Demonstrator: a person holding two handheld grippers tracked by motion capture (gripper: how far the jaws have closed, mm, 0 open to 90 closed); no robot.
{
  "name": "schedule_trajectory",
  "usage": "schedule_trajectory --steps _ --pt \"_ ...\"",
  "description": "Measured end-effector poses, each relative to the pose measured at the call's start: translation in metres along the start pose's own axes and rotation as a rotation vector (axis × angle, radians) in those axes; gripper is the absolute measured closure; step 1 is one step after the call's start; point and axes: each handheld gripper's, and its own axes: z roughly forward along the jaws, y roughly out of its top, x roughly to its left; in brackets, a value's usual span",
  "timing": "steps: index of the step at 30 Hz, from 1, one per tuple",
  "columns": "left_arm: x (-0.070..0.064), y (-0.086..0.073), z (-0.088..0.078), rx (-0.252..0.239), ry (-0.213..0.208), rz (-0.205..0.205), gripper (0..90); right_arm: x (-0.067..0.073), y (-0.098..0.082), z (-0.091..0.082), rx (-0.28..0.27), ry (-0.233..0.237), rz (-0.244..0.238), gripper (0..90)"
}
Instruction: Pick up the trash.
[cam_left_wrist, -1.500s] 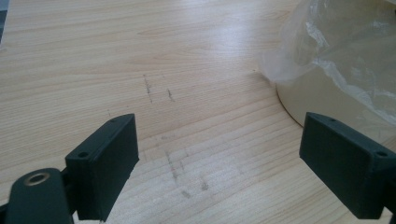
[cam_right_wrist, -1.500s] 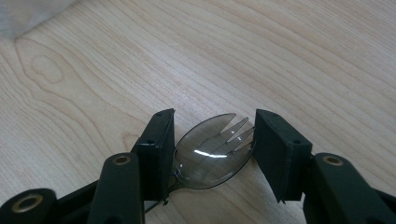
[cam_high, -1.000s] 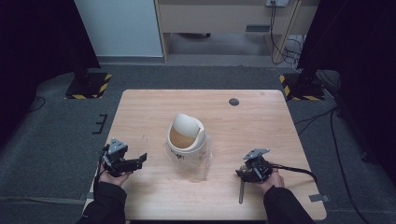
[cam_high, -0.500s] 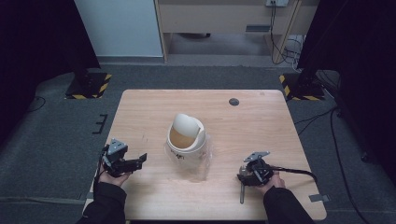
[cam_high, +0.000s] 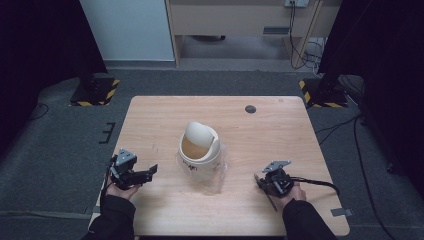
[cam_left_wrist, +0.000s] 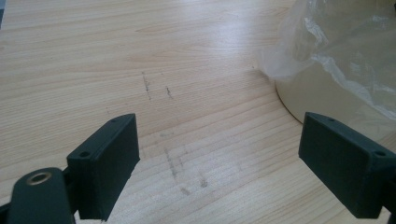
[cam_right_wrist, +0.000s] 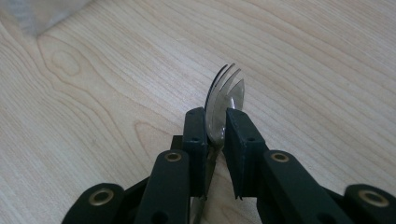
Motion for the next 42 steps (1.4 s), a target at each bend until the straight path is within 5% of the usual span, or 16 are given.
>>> schedule_trajectory --steps 7,12,22,42 --pt "0.0 0.0 0.0 0.0 -0.002 -0.002 11.8 -0.007 -0.002 -0.001 0.002 -0.012 0.044 77.7" --pt "0.0 0.0 0.0 0.0 -0.004 -0.001 11.8 -0.009 -0.001 -0.003 -0.014 -0.02 0.04 85.8" --pt "0.0 0.0 0.001 0.0 -0.011 -0.004 11.8 -0.012 0.001 -0.006 -0.028 -0.014 0.047 86.2" --pt "-0.005 0.002 0.001 -0.012 -0.064 -0.008 11.8 -0.027 0.007 -0.041 -0.303 0.038 0.121 86.2"
